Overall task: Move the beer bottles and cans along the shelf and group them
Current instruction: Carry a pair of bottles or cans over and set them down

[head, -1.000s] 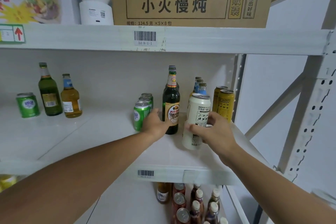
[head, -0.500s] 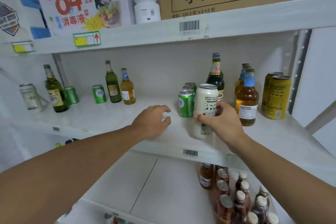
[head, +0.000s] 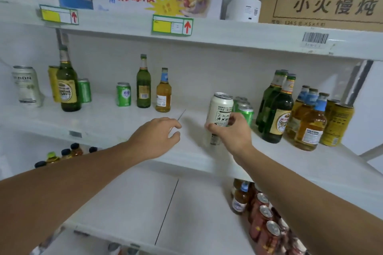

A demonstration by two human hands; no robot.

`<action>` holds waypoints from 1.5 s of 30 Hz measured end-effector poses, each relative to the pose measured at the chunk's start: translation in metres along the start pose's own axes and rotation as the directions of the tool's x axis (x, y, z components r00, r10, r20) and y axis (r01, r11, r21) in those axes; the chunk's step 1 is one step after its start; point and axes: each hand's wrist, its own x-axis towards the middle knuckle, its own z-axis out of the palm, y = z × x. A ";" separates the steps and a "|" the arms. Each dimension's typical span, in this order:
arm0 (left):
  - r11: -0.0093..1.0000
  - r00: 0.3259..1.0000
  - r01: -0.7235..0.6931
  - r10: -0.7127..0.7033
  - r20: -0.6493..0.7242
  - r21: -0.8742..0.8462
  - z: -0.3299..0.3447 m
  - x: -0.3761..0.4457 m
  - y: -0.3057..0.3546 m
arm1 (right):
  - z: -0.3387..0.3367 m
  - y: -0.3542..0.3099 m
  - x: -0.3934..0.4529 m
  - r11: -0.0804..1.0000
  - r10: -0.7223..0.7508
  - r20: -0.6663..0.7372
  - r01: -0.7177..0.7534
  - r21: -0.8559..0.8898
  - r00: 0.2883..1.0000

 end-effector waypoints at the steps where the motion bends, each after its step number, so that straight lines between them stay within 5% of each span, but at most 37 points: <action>1: 1.000 1.000 -0.009 0.009 -0.008 -0.015 -0.005 0.000 -0.009 | 0.009 -0.001 -0.001 1.000 0.013 -0.012 -0.013 -0.002 1.000; 32: 0.979 0.986 -0.164 0.166 0.005 -0.119 0.036 0.145 -0.064 | 0.094 0.070 0.209 0.970 0.134 -0.185 -0.166 -0.175 0.974; 45: 0.977 0.986 -0.160 0.165 0.020 -0.140 0.044 0.161 -0.066 | 0.098 0.070 0.220 0.967 0.142 -0.200 -0.179 -0.180 0.969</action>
